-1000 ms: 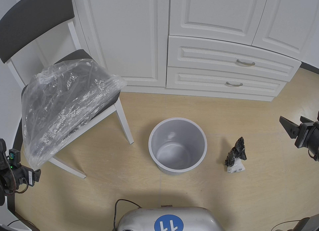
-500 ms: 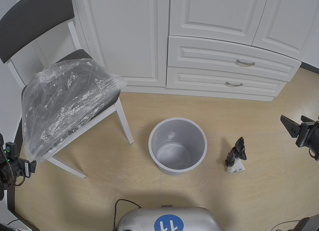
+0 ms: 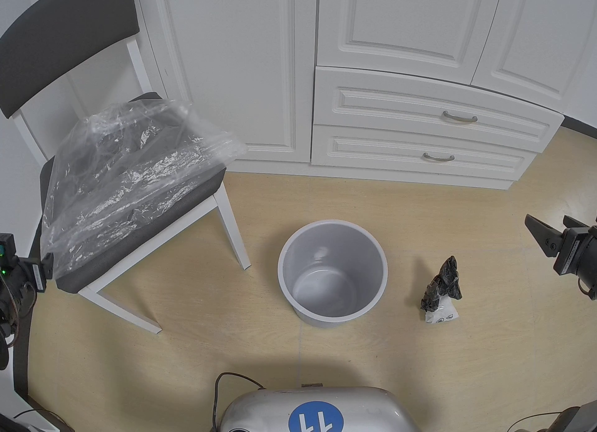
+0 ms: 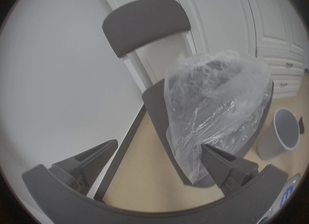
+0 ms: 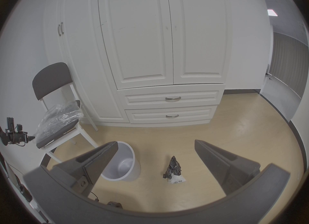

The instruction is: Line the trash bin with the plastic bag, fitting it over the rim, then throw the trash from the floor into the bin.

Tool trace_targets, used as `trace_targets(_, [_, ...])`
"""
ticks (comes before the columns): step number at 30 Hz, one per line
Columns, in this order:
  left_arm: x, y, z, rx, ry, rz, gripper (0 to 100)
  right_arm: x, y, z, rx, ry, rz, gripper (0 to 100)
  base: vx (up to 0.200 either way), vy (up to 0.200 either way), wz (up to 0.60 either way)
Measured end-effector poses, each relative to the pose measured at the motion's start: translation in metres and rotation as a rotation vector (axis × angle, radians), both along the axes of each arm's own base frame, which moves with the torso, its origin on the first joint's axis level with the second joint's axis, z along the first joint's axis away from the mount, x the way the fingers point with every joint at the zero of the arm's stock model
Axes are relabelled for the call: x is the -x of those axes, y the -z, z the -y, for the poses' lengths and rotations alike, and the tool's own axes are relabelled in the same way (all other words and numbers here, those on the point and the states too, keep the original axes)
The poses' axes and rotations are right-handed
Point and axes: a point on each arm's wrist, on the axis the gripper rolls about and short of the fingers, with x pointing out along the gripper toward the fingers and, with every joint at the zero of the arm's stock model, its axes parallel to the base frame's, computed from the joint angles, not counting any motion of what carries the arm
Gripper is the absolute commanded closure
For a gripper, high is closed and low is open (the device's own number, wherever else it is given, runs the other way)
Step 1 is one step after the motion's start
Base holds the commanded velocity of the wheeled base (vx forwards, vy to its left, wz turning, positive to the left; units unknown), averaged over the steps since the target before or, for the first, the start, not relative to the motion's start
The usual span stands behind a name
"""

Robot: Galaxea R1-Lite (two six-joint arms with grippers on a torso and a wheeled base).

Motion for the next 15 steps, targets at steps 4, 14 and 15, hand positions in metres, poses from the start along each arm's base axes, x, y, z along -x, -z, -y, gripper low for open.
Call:
trace_targets(4, [-0.009, -0.009, -0.004, 0.01, -0.008, 0.08, 0, -0.001, 0.0, 0.0, -0.001, -0.001, 0.0, 0, 0.0, 0.0, 0.0])
trace_targets(14, [-0.05, -0.01, -0.017, 0.011, 0.121, 0.197, 0, -0.003, 0.001, -0.002, -0.005, -0.005, 0.006, 0, 0.0, 0.0, 0.0])
trace_targets(15, [-0.053, -0.009, -0.019, 0.011, 0.143, 0.218, 0, -0.004, 0.001, -0.002, -0.005, -0.006, 0.006, 0, 0.0, 0.0, 0.0])
